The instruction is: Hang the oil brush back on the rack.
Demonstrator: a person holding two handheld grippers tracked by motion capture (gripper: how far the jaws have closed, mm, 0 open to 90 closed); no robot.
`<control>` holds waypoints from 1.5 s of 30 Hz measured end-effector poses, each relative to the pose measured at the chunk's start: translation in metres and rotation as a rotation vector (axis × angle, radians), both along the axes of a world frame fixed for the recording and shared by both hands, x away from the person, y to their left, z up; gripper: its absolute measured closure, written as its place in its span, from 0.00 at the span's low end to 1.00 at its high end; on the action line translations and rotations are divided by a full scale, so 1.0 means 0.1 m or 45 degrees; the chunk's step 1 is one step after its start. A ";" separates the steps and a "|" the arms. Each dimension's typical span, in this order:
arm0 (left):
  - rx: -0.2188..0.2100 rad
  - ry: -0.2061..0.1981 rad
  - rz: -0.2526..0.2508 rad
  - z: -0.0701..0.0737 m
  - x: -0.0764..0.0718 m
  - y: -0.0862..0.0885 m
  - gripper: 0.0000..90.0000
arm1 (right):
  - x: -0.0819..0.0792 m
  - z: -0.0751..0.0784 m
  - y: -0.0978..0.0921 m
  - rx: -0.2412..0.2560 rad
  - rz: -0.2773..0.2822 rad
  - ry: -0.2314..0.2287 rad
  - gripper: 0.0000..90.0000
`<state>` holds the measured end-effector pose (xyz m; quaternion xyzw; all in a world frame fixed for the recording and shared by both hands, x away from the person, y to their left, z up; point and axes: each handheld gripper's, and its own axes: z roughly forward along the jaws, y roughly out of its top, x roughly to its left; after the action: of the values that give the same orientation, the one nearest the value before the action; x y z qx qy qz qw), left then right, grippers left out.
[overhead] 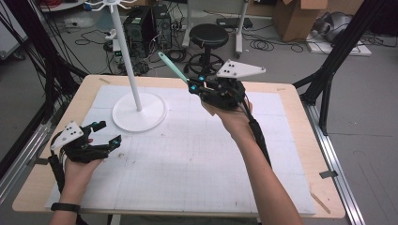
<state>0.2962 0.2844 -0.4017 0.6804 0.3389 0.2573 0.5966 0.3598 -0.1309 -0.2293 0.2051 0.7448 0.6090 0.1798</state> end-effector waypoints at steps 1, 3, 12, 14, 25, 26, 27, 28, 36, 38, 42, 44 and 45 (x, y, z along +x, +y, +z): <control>-0.003 -0.002 -0.002 0.00 0.00 0.00 0.16 | 0.02 0.03 0.04 0.006 0.000 -0.006 0.92; -0.008 -0.002 -0.006 0.00 0.00 0.00 0.16 | 0.06 0.10 0.13 0.019 0.003 -0.016 0.92; -0.032 -0.006 -0.012 0.01 -0.01 0.02 0.16 | 0.22 0.29 0.40 0.062 0.006 -0.044 0.92; -0.031 -0.008 -0.014 0.01 -0.01 0.02 0.16 | 0.26 0.33 0.44 0.083 0.000 -0.047 0.92; -0.051 -0.001 -0.022 0.00 -0.04 0.07 0.16 | 0.45 0.44 0.61 0.123 -0.019 -0.058 0.92; -0.051 -0.001 -0.022 0.00 -0.04 0.07 0.17 | 0.45 0.44 0.61 0.123 -0.019 -0.058 0.92; -0.053 0.000 -0.023 0.00 -0.04 0.07 0.17 | 0.47 0.47 0.63 0.127 -0.021 -0.060 0.92; -0.055 0.002 -0.027 -0.01 -0.04 0.07 0.17 | 0.48 0.48 0.63 0.136 -0.017 -0.058 0.92; -0.055 0.005 -0.036 -0.01 -0.04 0.06 0.17 | 0.55 0.49 0.68 0.141 -0.027 -0.048 0.92; -0.055 0.006 -0.037 -0.01 -0.04 0.06 0.17 | 0.56 0.48 0.71 0.141 -0.028 -0.044 0.92; -0.056 0.007 -0.042 -0.01 -0.04 0.05 0.17 | 0.59 0.47 0.72 0.151 -0.033 -0.042 0.92; -0.057 0.007 -0.043 -0.01 -0.04 0.05 0.17 | 0.60 0.47 0.72 0.151 -0.033 -0.040 0.92; -0.057 0.009 -0.044 -0.01 -0.04 0.05 0.17 | 0.60 0.48 0.73 0.146 -0.033 -0.042 0.92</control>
<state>0.2924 0.2894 -0.4031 0.6735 0.3348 0.2371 0.6148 0.4201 -0.0577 -0.1816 0.2149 0.7030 0.6515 0.1879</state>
